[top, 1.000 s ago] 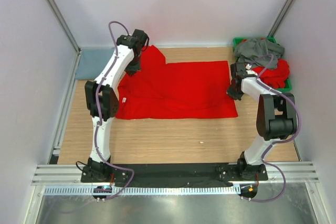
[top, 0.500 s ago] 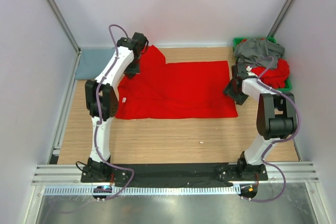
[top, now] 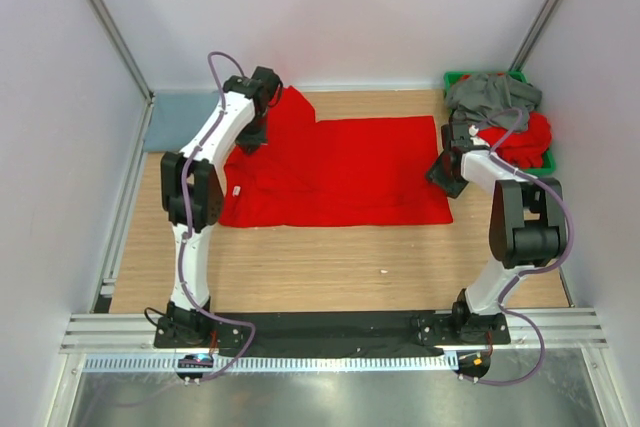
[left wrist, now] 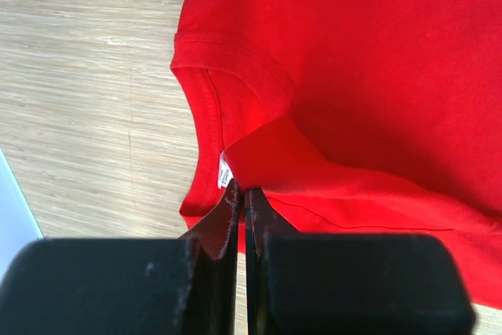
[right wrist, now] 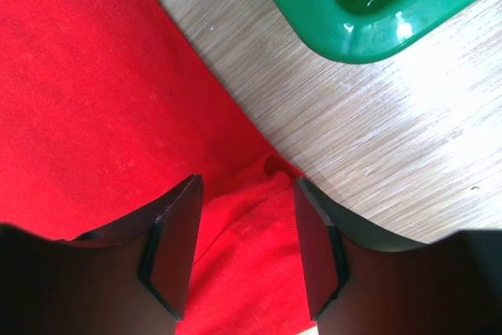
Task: Fold and stack the t-shirts
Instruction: Fold the tshirt
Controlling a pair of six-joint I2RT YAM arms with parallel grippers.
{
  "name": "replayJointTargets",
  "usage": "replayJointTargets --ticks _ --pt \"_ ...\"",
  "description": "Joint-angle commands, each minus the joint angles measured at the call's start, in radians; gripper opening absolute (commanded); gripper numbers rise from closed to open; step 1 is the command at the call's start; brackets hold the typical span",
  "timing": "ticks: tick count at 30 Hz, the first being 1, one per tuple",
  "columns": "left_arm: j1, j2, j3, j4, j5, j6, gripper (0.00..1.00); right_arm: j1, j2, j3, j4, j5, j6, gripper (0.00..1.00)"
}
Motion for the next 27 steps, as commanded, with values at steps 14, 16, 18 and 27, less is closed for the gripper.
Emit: replayJointTargets --ticks 14,16,18,27 --pt "0.002 -0.102 -0.007 0.030 -0.028 -0.002 0.00 -0.002 0.014 0.043 0.015 0.042 -0.007 0.01" --pt "0.002 -0.110 -0.010 0.037 -0.045 -0.008 0.00 -0.003 0.011 0.038 0.014 0.053 -0.003 0.01" --pt "0.002 -0.113 -0.012 0.040 -0.051 -0.016 0.00 -0.002 0.013 0.035 0.012 0.054 0.005 0.01" --pt "0.002 -0.038 0.043 0.043 -0.066 -0.018 0.22 -0.003 0.031 0.049 0.014 0.025 0.000 0.18"
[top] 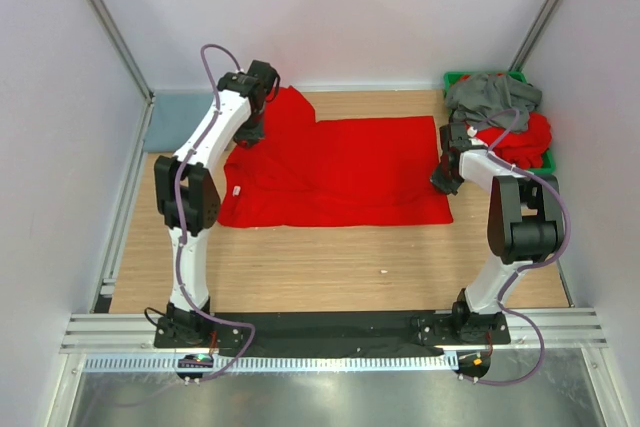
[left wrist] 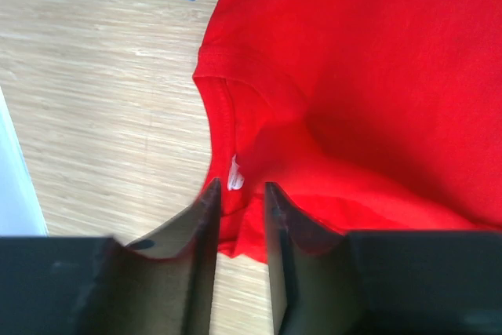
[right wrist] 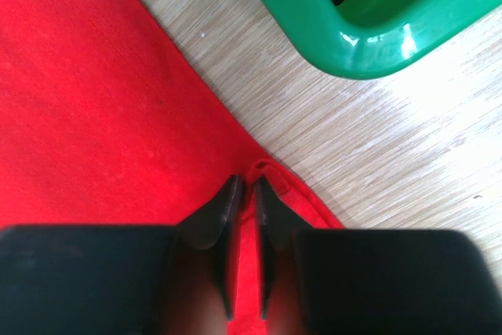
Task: Fold and stack the t-shirts
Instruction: Fold the tshirt
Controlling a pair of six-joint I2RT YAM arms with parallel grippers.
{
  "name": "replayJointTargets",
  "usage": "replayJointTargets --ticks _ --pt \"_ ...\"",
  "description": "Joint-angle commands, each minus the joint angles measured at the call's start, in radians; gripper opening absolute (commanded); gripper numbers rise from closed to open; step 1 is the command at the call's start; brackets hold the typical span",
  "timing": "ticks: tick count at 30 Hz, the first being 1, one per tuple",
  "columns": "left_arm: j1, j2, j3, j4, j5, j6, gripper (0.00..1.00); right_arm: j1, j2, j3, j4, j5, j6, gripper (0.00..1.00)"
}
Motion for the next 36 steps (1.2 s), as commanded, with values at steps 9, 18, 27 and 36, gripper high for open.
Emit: replayJointTargets --ticks 9,18,27,36 --pt "0.000 -0.233 -0.166 0.090 -0.121 -0.097 0.89 -0.002 -0.169 0.097 -0.080 0.091 -0.068 0.93" --pt "0.007 -0.709 -0.887 0.426 0.072 -0.348 0.81 0.065 -0.496 -0.124 0.015 -0.137 -0.126 0.93" --pt "0.023 -0.823 -1.191 0.570 0.084 -0.499 0.69 0.095 -0.533 -0.253 -0.009 -0.153 -0.126 0.93" --pt "0.132 -0.866 -1.326 0.664 0.122 -0.565 0.72 0.087 -0.530 -0.299 0.011 -0.122 -0.145 0.94"
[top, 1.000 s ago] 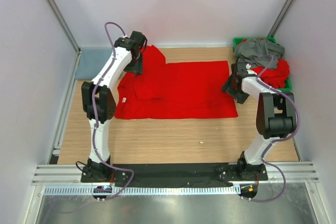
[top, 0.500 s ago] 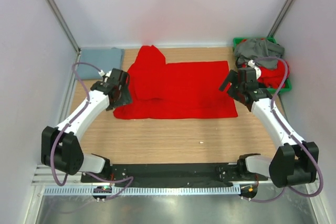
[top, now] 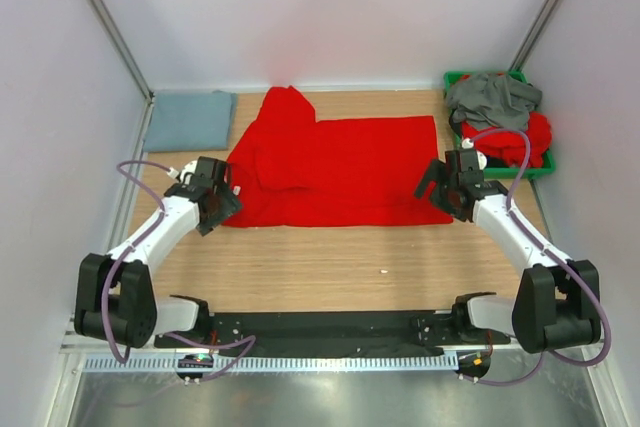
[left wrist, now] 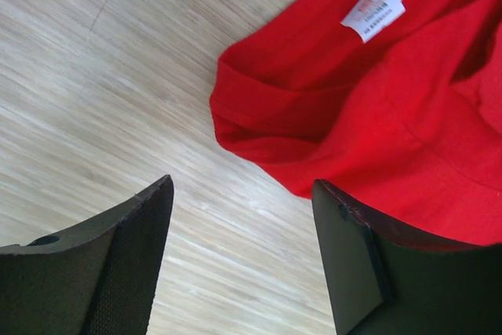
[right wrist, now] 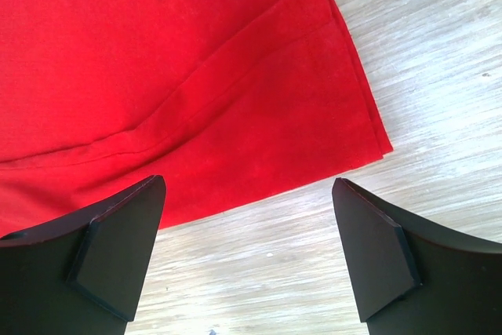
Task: Fold and stack the t-shirts
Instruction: Fold the tshirt
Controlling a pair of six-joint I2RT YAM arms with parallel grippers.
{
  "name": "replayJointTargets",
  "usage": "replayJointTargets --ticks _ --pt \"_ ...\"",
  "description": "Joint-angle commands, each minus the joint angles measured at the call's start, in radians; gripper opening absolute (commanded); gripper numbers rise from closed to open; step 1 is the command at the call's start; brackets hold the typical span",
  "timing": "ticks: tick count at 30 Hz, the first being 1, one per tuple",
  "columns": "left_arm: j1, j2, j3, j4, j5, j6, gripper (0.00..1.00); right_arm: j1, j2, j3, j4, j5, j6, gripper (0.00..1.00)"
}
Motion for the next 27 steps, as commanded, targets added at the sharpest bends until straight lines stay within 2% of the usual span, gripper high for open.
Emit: replayJointTargets --ticks 1,8,13,14,17,23,27 --pt "0.031 -0.016 -0.039 0.095 0.016 -0.050 0.71 -0.013 -0.006 -0.012 0.036 0.021 -0.029 0.94" --pt "0.080 0.056 -0.043 0.155 0.022 -0.043 0.58 -0.108 0.053 -0.030 0.087 -0.010 -0.063 0.93" --pt "0.083 0.122 -0.048 0.197 0.031 -0.041 0.48 -0.113 0.094 -0.047 0.111 -0.008 -0.045 0.88" --pt "0.085 0.129 -0.050 0.201 0.037 -0.044 0.41 -0.113 0.102 -0.058 0.122 -0.008 -0.039 0.86" --pt "0.085 0.149 -0.059 0.223 0.046 -0.044 0.28 -0.113 0.120 -0.075 0.133 0.004 -0.023 0.78" --pt "0.083 0.162 -0.062 0.236 0.051 -0.040 0.11 -0.113 0.117 -0.105 0.116 0.042 -0.005 0.73" --pt "0.085 0.155 -0.065 0.238 0.052 -0.040 0.08 -0.140 0.093 -0.131 0.113 0.064 0.012 0.69"
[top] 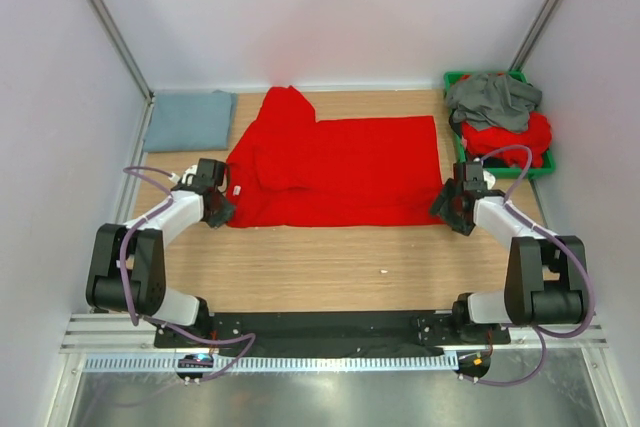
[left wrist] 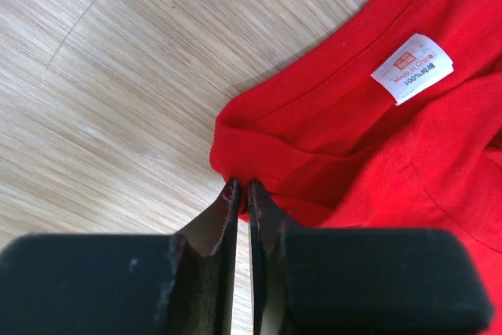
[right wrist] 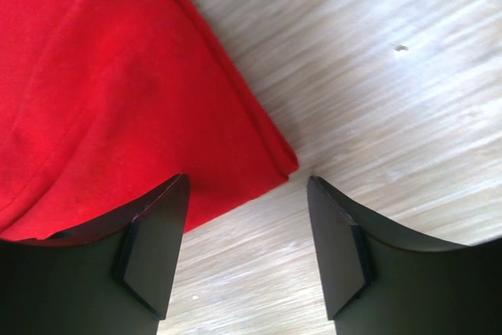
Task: Fold and stack the t-shirts
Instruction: Fold the tshirt
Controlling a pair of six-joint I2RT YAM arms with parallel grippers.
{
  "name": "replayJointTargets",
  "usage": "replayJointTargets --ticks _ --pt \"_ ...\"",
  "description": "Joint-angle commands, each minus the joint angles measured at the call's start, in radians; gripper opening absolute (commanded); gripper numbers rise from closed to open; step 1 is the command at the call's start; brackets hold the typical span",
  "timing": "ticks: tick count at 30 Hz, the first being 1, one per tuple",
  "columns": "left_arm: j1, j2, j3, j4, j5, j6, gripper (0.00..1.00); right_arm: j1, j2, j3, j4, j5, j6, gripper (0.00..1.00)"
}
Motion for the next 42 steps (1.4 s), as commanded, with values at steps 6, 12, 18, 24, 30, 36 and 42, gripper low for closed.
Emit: replayJointTargets --ticks 6,12,18,24,30,36,42 --pt "0.007 -0.014 -0.007 0.037 -0.001 0.000 0.04 -0.033 -0.015 -0.032 0.056 0.045 0.051 0.61" --pt "0.007 -0.028 -0.007 0.026 0.012 0.011 0.00 -0.050 0.041 -0.018 0.093 0.009 0.049 0.10" --pt "0.007 -0.123 0.007 -0.074 -0.011 0.031 0.00 -0.058 -0.063 -0.022 0.006 0.069 0.097 0.01" --pt "0.007 -0.303 -0.007 -0.181 -0.018 0.030 0.00 -0.078 -0.155 -0.028 -0.088 0.107 0.123 0.01" --pt "0.007 -0.405 -0.072 -0.247 -0.004 0.016 0.00 -0.078 -0.228 -0.079 -0.120 0.083 0.161 0.01" --pt "0.004 -0.499 -0.082 -0.295 0.062 -0.006 0.74 -0.078 -0.301 -0.068 -0.197 0.107 0.190 0.63" --pt "0.004 -0.453 0.189 -0.425 0.108 0.167 0.88 -0.078 -0.363 0.014 -0.274 0.108 0.147 0.89"
